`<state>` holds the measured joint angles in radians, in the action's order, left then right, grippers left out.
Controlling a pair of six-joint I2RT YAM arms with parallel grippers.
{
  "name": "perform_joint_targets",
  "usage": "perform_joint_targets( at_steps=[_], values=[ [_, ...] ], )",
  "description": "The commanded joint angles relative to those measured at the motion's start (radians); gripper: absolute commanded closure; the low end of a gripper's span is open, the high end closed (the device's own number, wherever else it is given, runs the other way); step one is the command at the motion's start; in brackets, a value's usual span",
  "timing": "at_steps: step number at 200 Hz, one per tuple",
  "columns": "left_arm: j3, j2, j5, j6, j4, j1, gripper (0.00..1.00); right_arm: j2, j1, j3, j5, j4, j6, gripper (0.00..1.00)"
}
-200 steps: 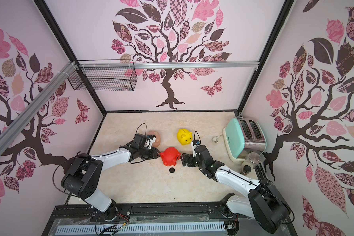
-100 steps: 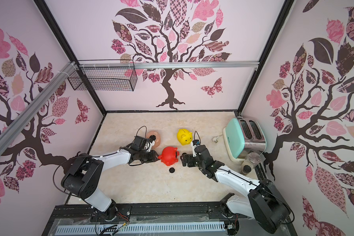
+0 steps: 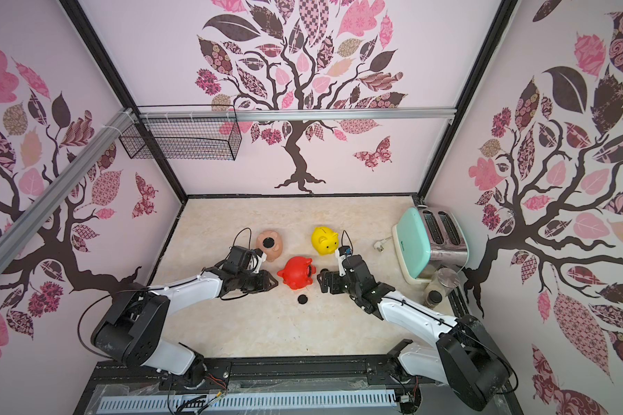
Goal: Close piggy banks
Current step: Turn over the piggy bank at the center of the board.
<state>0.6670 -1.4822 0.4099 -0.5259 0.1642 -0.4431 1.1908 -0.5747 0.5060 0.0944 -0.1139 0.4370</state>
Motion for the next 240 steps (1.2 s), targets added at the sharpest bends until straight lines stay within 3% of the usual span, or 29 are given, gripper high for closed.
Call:
perform_joint_targets(
  at_steps=[1, 69, 135, 169, 240],
  values=[
    [-0.047, 0.065, -0.022, -0.044, -0.044, -0.002, 0.64, 0.004, -0.001, 0.053, 0.006, 0.013, -0.012, 0.05],
    [-0.067, 0.253, -0.021, -0.061, -0.077, -0.002, 0.64, 0.004, -0.001, 0.054, 0.02, 0.003, -0.015, 0.06],
    [-0.018, 0.187, 0.014, 0.026, -0.166, -0.005, 0.64, -0.019, -0.001, 0.04, 0.061, -0.042, -0.044, 0.08],
    [-0.024, 0.121, 0.054, 0.035, -0.228, -0.005, 0.64, -0.057, -0.001, 0.032, 0.042, -0.054, -0.049, 0.01],
    [-0.046, 0.138, 0.066, 0.047, -0.26, -0.005, 0.63, -0.088, -0.001, 0.008, 0.077, -0.123, -0.027, 0.0]
  ],
)
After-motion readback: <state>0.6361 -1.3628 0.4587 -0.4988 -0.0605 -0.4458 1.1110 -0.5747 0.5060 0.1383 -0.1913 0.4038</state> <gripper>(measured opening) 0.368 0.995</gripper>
